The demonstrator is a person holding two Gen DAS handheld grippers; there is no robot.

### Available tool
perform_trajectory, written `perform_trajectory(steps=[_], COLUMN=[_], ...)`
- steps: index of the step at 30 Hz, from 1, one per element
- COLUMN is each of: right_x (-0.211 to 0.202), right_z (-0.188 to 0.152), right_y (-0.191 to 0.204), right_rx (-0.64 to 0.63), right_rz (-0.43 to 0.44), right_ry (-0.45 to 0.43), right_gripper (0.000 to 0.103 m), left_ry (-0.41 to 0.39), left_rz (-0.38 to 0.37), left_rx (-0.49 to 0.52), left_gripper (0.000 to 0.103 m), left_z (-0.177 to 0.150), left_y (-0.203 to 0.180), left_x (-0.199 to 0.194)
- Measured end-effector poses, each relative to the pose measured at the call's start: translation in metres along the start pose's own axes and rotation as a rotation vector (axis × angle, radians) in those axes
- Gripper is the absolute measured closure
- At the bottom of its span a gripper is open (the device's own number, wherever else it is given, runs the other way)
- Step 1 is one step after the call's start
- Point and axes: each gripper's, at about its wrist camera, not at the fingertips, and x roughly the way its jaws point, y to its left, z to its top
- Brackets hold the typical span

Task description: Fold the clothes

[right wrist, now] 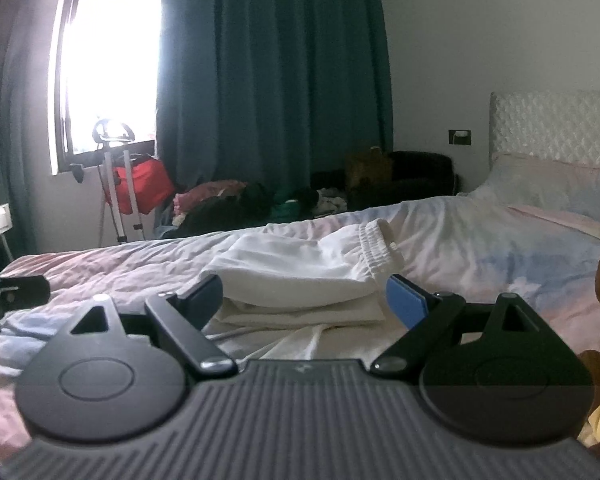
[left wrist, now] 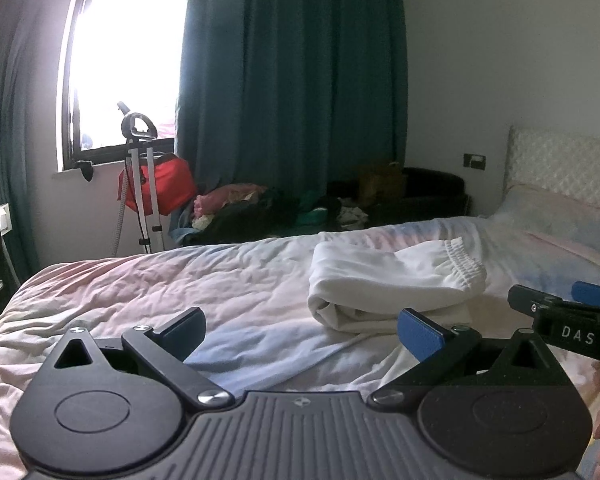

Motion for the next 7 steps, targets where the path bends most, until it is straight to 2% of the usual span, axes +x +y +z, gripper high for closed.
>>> perform_trajectory(steps=[7], right_x=[0.0009], right_z=[-0.0002], right_y=[0.0005], right_rx=[-0.010], right_rz=[0.002], right_ry=[-0.004], right_gripper=[0.013], left_ry=[-0.005], left_rz=[0.000], left_rx=[-0.006], left_gripper=[0.000], left_z=[0.0008], left_y=[0.0017], left_x=[-0.0026])
